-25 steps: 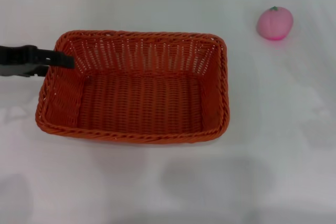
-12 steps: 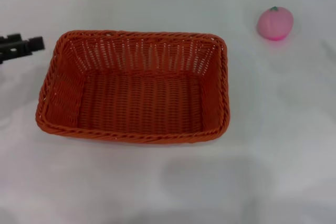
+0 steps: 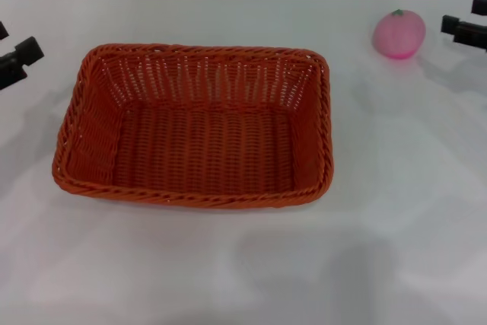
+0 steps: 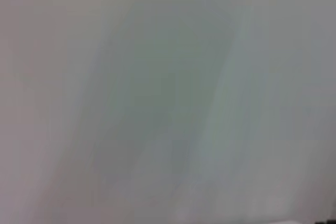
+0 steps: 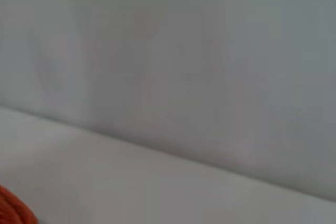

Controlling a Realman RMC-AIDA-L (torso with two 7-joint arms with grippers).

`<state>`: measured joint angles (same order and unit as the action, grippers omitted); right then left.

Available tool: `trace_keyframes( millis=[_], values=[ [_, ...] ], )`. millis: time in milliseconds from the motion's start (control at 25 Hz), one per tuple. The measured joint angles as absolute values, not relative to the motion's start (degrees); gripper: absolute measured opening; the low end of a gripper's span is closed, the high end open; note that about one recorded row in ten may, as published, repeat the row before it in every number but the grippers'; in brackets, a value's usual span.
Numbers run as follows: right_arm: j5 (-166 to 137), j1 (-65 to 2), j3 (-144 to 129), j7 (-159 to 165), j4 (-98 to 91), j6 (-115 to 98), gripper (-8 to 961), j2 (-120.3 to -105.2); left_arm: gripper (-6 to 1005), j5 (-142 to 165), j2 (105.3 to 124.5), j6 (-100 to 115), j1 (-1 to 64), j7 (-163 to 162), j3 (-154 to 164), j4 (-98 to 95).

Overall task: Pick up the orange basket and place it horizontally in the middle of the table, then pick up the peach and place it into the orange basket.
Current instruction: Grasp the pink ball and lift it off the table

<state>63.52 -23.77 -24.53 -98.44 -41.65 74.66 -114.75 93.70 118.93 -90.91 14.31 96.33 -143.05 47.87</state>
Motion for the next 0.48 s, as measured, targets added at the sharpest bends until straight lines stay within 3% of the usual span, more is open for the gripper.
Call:
trace_keyframes(
  millis=[480],
  values=[
    [63.58,-29.53,-38.15,-98.33,-34.56,55.9,778,-115.31,872,91.06,118.97,-91.81,14.56,109.56,-142.99,36.42]
  ],
)
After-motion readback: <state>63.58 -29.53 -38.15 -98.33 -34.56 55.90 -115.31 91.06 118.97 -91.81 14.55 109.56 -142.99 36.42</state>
